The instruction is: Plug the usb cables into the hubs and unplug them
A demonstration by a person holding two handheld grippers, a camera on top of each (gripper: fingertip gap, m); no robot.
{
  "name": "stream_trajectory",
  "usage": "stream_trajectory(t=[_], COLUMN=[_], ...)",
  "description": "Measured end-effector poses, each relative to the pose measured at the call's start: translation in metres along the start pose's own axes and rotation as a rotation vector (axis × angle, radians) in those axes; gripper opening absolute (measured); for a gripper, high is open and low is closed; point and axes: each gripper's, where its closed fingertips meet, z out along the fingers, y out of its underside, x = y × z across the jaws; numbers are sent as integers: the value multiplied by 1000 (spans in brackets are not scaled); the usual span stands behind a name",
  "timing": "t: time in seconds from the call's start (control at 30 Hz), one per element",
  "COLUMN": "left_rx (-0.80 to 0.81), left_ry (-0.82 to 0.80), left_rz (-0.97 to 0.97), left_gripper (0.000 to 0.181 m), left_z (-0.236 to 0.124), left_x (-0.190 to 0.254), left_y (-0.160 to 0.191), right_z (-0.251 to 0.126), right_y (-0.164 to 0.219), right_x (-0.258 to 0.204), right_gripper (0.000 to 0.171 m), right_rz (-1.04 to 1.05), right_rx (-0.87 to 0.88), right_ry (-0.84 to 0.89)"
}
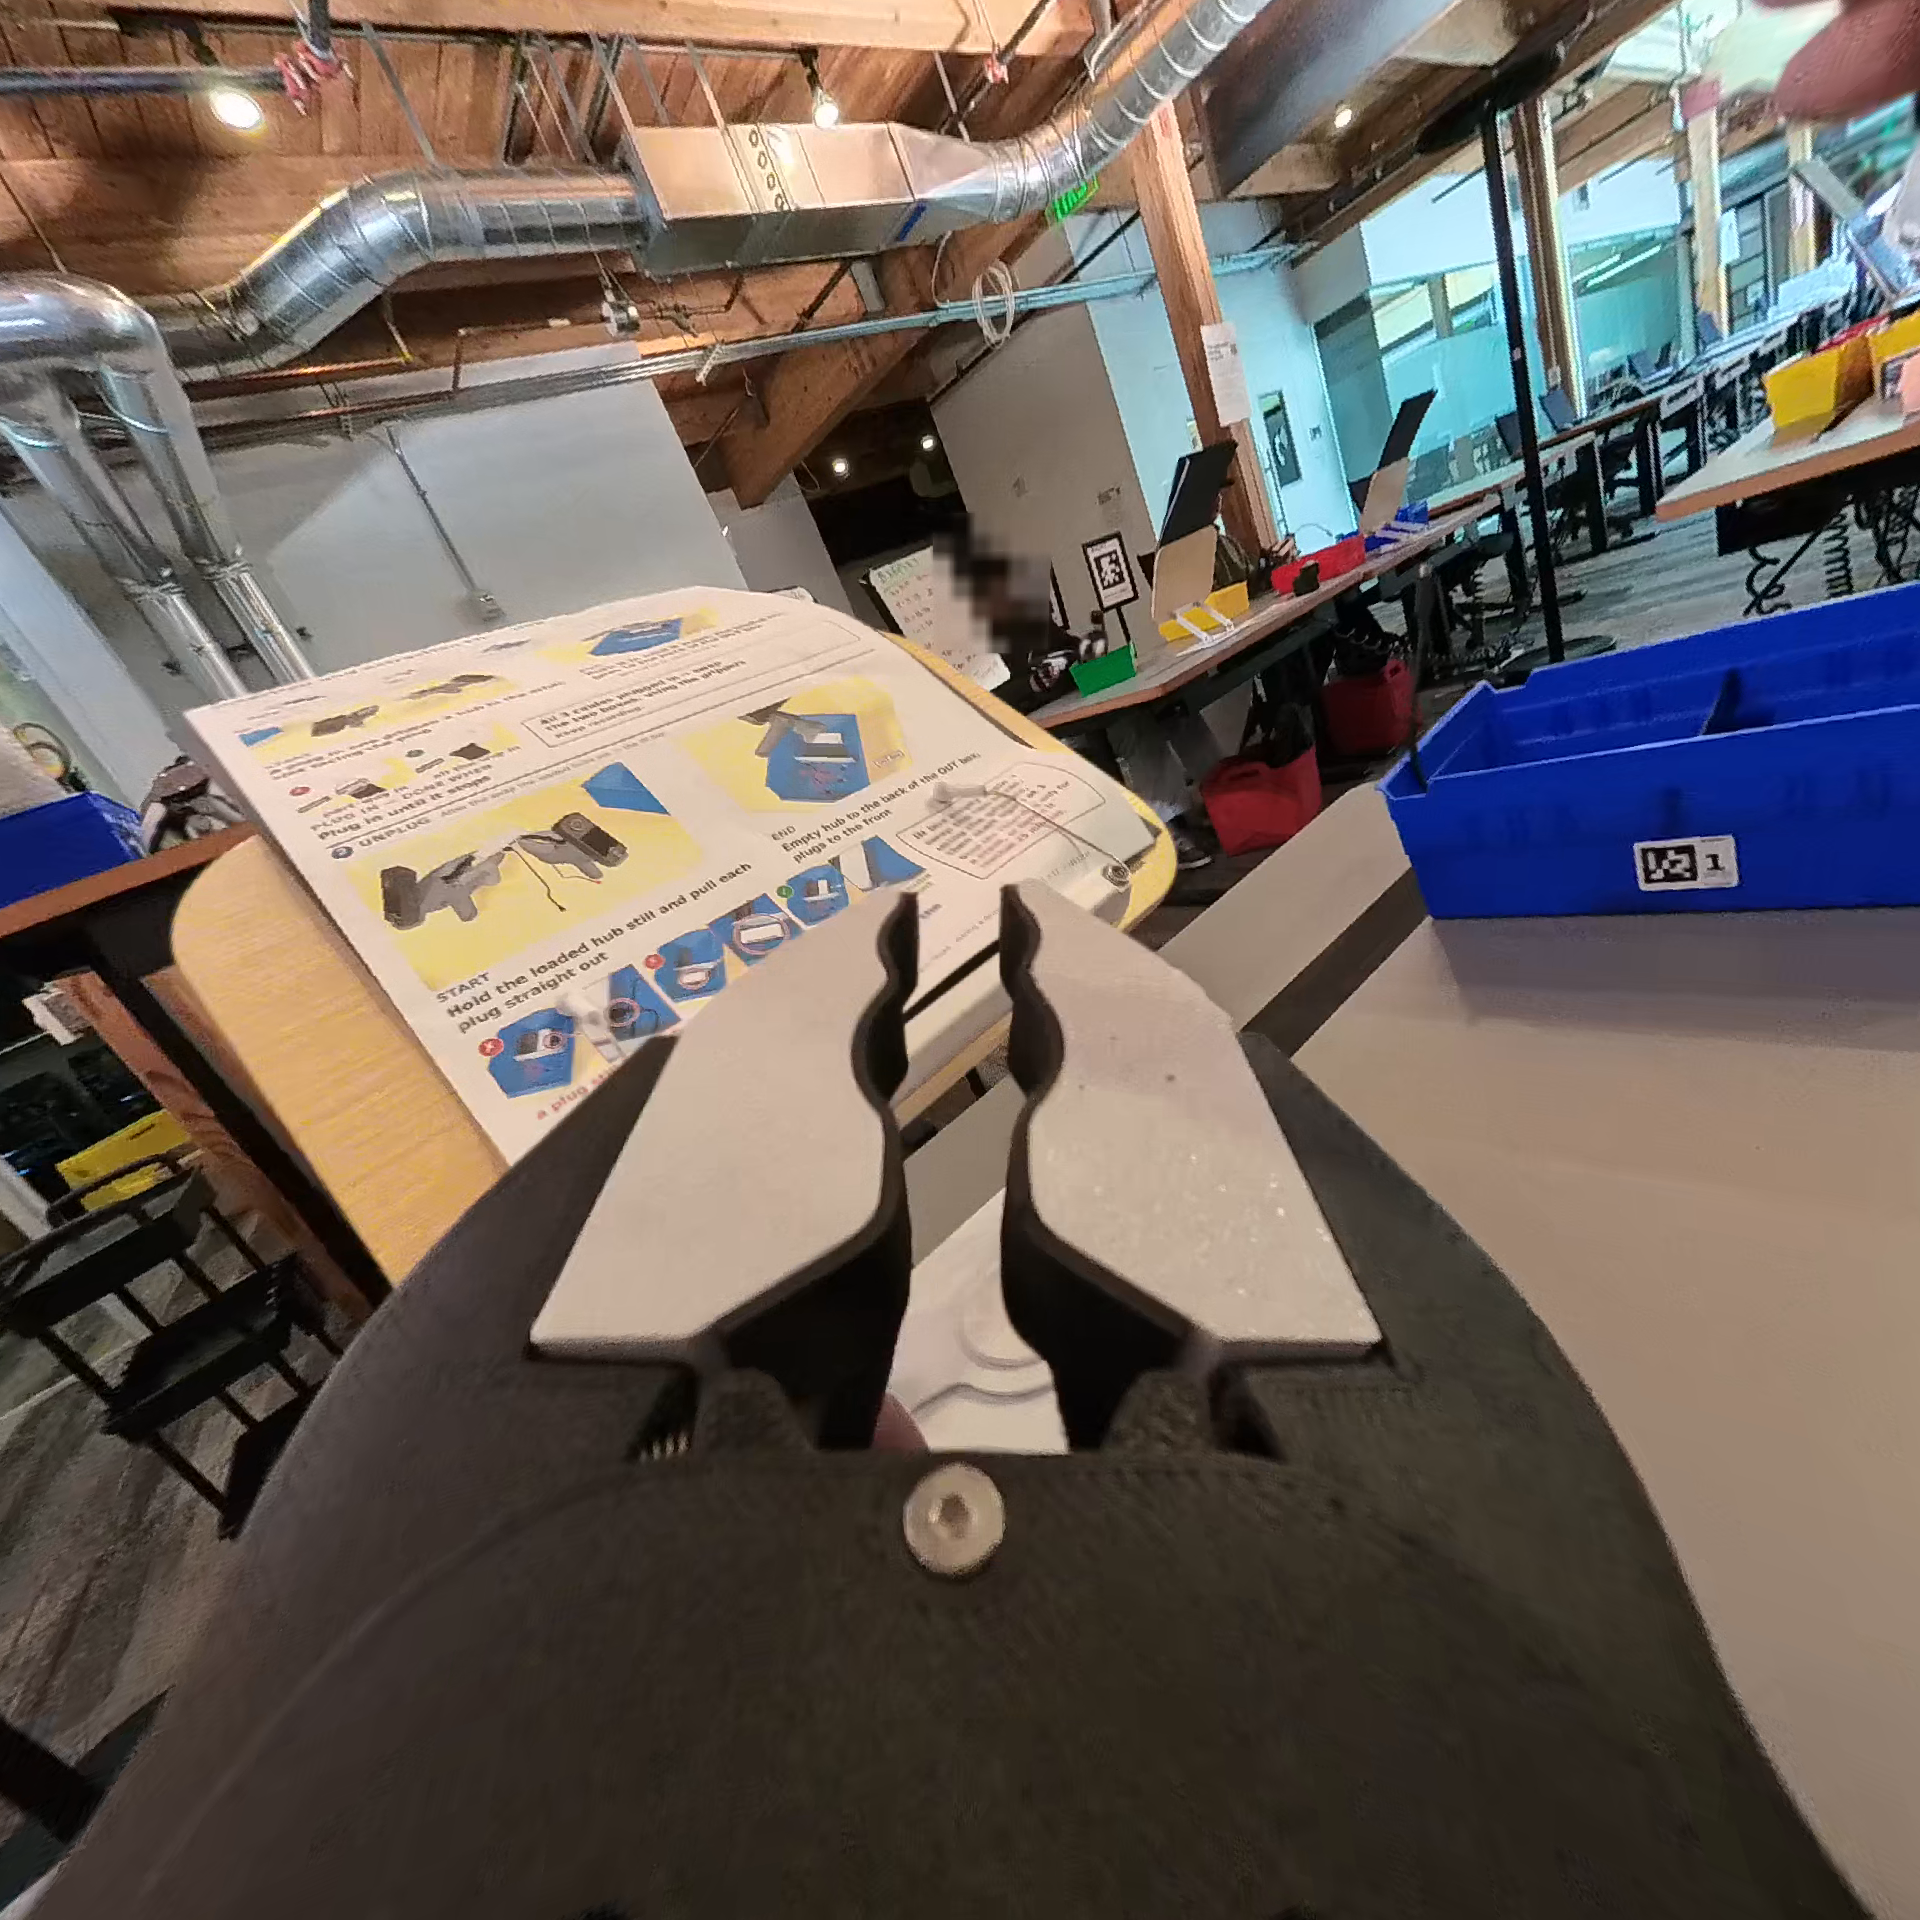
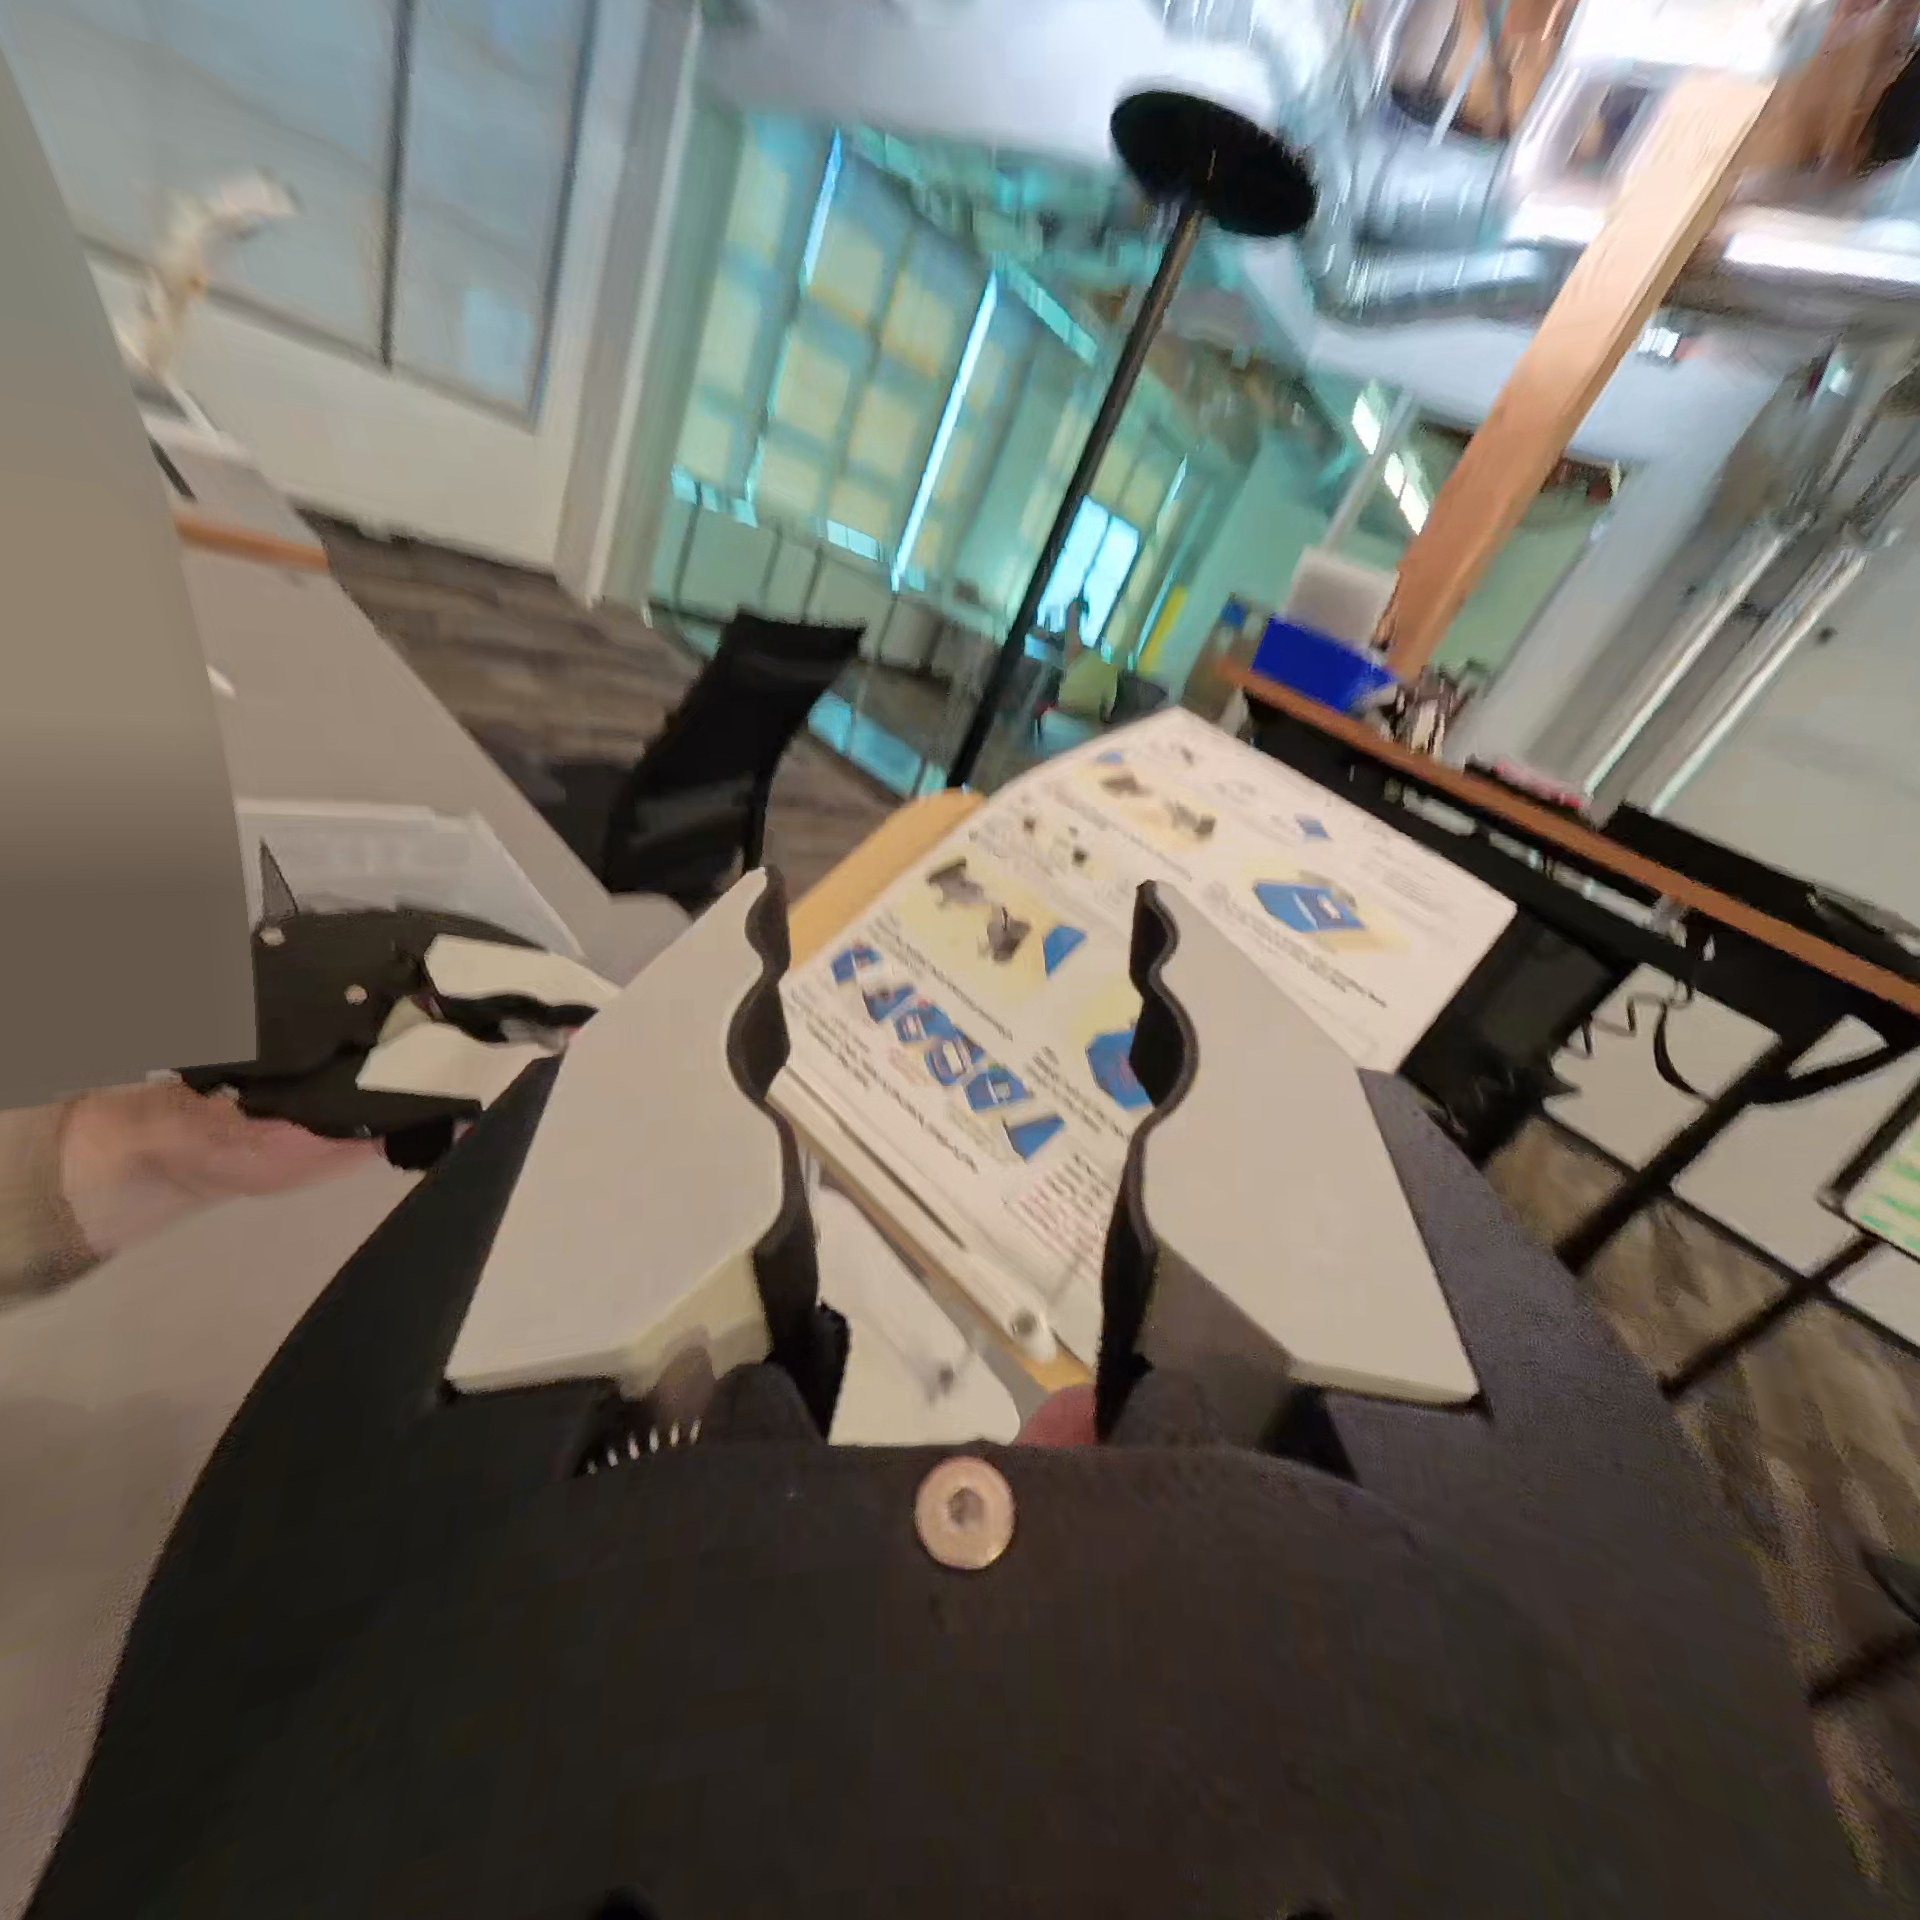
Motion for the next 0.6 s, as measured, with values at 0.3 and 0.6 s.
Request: stream_trajectory(t=[0.3,0.6], left_rx=[21,24], left_ry=[30,7], left_rz=[-55,395], left_gripper=[34,46], left_z=[-2,-30], left_x=[-3,-52], left_y=[-5,-85], right_z=[5,-11], right_y=[28,36], right_x=[-1,20], right_gripper=[54,53], right_rz=[-136,-134], right_rx=[11,7], right_ry=[104,147])
